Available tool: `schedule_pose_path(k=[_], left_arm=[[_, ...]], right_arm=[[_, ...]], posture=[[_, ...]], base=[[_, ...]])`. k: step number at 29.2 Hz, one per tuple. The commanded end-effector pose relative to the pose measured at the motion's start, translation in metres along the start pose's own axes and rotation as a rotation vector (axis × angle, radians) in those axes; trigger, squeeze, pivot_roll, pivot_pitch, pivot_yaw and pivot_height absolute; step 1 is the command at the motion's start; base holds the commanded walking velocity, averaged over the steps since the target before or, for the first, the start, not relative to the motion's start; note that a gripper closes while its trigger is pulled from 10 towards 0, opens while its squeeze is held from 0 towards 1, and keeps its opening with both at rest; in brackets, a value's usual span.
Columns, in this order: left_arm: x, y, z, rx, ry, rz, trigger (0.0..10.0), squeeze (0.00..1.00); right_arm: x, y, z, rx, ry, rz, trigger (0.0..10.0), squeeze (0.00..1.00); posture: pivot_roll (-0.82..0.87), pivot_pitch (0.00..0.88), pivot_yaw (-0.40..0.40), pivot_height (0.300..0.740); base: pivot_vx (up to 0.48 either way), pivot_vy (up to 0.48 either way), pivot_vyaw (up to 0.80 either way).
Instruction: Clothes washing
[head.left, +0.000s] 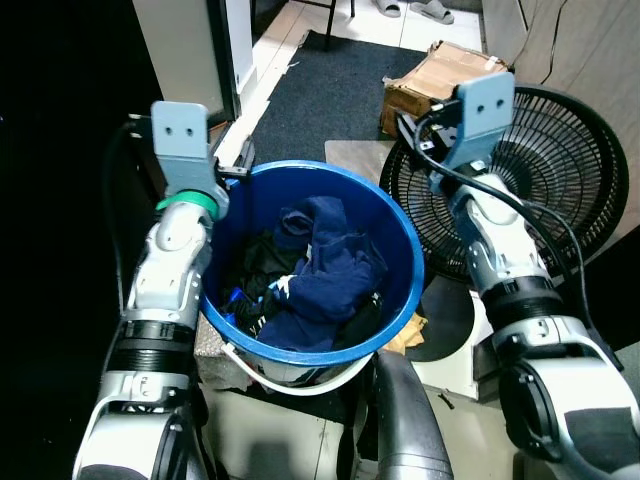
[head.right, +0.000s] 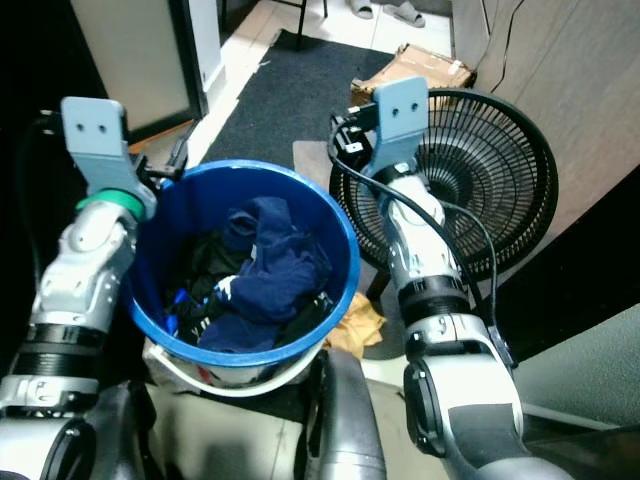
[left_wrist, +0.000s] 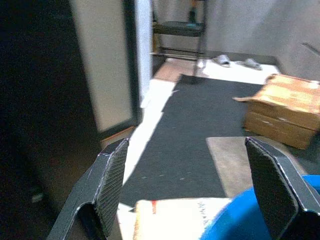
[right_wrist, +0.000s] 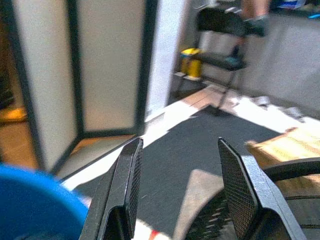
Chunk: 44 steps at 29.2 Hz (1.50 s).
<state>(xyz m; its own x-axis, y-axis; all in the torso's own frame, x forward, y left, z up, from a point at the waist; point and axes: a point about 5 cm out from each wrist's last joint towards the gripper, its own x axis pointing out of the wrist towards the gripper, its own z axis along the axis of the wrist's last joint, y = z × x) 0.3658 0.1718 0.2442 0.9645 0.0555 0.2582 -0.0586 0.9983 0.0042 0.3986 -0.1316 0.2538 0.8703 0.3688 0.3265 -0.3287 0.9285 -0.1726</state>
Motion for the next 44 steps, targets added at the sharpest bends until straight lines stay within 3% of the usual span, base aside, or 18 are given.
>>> schedule_pose_path(k=[1,2,5,7,10,14,15,20,22,27,29,31,32,34,35,36,39,44], left_arm=[[-0.006,0.003,-0.007,0.004,0.029,0.005,10.0,0.00],[-0.006,0.003,-0.007,0.004,0.029,0.005,10.0,0.00],[-0.019,0.006,-0.015,-0.020,0.063,-0.006,10.0,0.00],[-0.027,0.009,-0.023,-0.035,0.093,0.001,10.0,0.00],[-0.037,0.014,-0.028,-0.056,0.121,0.023,10.0,0.00],[-0.040,0.016,-0.029,-0.054,0.127,0.027,10.0,0.00],[-0.041,0.016,-0.028,-0.052,0.130,0.024,10.0,0.00],[-0.040,0.017,-0.023,-0.050,0.126,0.024,10.0,0.00],[-0.042,0.016,-0.022,-0.052,0.127,0.024,10.0,0.00],[-0.043,0.016,-0.022,-0.052,0.128,0.024,10.0,0.00],[-0.044,0.017,-0.022,-0.051,0.132,0.022,10.0,0.00],[-0.044,0.017,-0.022,-0.051,0.132,0.022,10.0,0.00],[-0.043,0.016,-0.022,-0.052,0.133,0.016,10.0,0.00],[-0.043,0.016,-0.022,-0.052,0.133,0.016,10.0,0.00],[-0.041,0.013,-0.022,-0.056,0.133,0.005,10.0,0.00],[-0.041,0.013,-0.022,-0.056,0.133,0.005,10.0,0.00],[-0.039,0.007,-0.022,-0.067,0.129,-0.011,10.0,0.00],[-0.040,0.006,-0.017,-0.066,0.111,-0.010,10.0,0.00]], right_arm=[[0.001,0.006,-0.004,-0.001,0.037,0.070,10.0,0.00],[0.001,0.006,-0.004,-0.001,0.037,0.070,10.0,0.00],[-0.005,0.021,-0.028,-0.042,0.213,0.268,10.0,0.00],[-0.011,0.018,-0.048,-0.046,0.346,0.275,10.0,0.00],[-0.012,0.016,-0.055,0.100,0.421,0.269,10.0,0.00],[-0.009,0.016,-0.053,0.151,0.452,0.256,10.0,0.00],[-0.006,0.020,-0.051,0.241,0.475,0.282,10.0,0.00],[-0.002,0.027,-0.047,0.272,0.483,0.365,10.0,0.00],[0.001,0.021,-0.043,0.215,0.466,0.327,10.0,0.00],[0.005,0.017,-0.036,0.228,0.435,0.304,10.0,0.00],[0.025,0.014,0.000,0.177,0.310,0.305,10.0,0.00],[0.025,0.014,0.000,0.177,0.310,0.305,10.0,0.00],[0.031,0.023,0.012,0.121,0.278,0.364,10.0,0.00],[0.031,0.023,0.012,0.121,0.278,0.364,10.0,0.00],[0.030,0.040,0.013,0.050,0.278,0.457,10.0,0.00],[0.030,0.040,0.013,0.050,0.278,0.457,10.0,0.00],[0.024,0.063,0.005,-0.028,0.301,0.552,10.0,0.00],[0.024,0.056,-0.006,-0.026,0.351,0.479,10.0,0.00]], posture=[[0.01,0.181,-0.060,0.450],[0.01,0.181,-0.060,0.450],[0.01,0.180,-0.072,0.450],[0.01,0.185,-0.078,0.450],[0.02,0.187,-0.084,0.450],[0.02,0.182,-0.084,0.450],[0.02,0.180,-0.085,0.450],[0.03,0.183,-0.087,0.450],[0.04,0.185,-0.088,0.450],[0.04,0.184,-0.088,0.450],[0.03,0.169,-0.078,0.450],[0.03,0.169,-0.078,0.450],[0.02,0.163,-0.075,0.450],[0.02,0.163,-0.075,0.450],[-0.01,0.148,-0.073,0.450],[-0.01,0.148,-0.073,0.450],[-0.01,0.137,-0.082,0.450],[0.01,0.133,-0.099,0.450]], base=[[0.000,0.000,0.00],[0.000,0.000,0.00],[0.000,0.000,0.00],[0.000,0.000,0.00],[0.000,0.000,0.00],[0.000,0.000,0.00],[0.000,0.000,0.00],[0.000,0.000,0.00],[0.000,0.000,0.00],[0.000,0.000,0.00],[0.000,0.000,0.00],[0.000,0.000,0.00],[0.000,0.000,0.00],[0.000,0.000,0.00],[0.000,0.000,0.00],[0.000,0.000,0.00],[0.000,0.000,0.00],[0.000,0.000,0.00]])
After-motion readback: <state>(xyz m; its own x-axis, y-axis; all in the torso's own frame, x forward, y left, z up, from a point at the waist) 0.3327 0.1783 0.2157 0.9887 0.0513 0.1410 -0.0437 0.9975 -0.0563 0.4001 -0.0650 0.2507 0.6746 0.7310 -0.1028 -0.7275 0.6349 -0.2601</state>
